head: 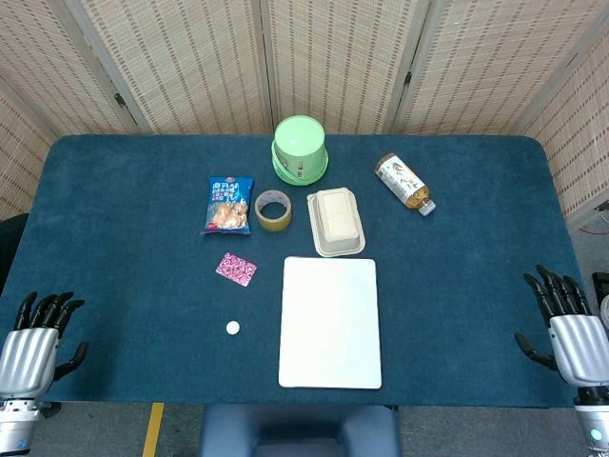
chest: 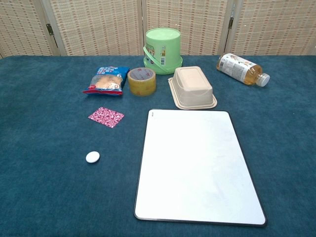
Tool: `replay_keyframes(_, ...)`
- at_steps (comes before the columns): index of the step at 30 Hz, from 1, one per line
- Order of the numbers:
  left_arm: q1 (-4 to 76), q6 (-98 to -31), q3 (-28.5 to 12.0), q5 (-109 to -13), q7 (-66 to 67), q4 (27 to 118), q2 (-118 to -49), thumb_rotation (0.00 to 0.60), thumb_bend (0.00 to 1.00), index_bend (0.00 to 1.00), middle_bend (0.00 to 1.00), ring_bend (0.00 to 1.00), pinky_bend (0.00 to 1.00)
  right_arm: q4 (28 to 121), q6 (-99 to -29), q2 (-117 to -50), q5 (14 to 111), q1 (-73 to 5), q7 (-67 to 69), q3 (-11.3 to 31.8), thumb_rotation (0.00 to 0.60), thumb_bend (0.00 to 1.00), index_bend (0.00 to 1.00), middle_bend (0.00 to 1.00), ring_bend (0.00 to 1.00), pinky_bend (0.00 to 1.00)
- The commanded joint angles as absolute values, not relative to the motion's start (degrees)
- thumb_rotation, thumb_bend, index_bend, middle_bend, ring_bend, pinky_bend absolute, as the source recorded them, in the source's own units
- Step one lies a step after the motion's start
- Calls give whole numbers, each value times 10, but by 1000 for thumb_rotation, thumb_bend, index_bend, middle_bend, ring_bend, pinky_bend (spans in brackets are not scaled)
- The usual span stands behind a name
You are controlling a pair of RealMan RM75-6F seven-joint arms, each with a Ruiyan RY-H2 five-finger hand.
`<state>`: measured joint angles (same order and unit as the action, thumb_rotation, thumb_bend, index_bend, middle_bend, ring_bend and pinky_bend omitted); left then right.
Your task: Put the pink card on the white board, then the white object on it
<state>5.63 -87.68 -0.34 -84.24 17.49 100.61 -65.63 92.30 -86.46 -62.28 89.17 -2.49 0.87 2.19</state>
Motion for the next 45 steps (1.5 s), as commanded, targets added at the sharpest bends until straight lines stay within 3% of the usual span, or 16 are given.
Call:
replay_keyframes(1,56,-877,-5,-845,175,1005,-660,600,387,242,187,150,0,927,-862,-621,888,-24,6,20,600,285,0,14,0,0)
replay_keyframes(25,79,-862,-20,-894,172,1002,-660,600,386,255,187,158,0,937,-866,-611,888,-15,8,14,600,285,0,14,2,0)
replay_keyframes(32,148,-799,-42,-940,181,994,-667,600,387,258,187,159,2,944,-869,-604,892,-14,6,13,600,285,0,13,3,0)
replay_keyframes(45,326,-637,-94,-966,132,894,-753,600,399,316,228,207,81,959,-877,-595,899,-9,-3,10,600,286,0,13,6,0)
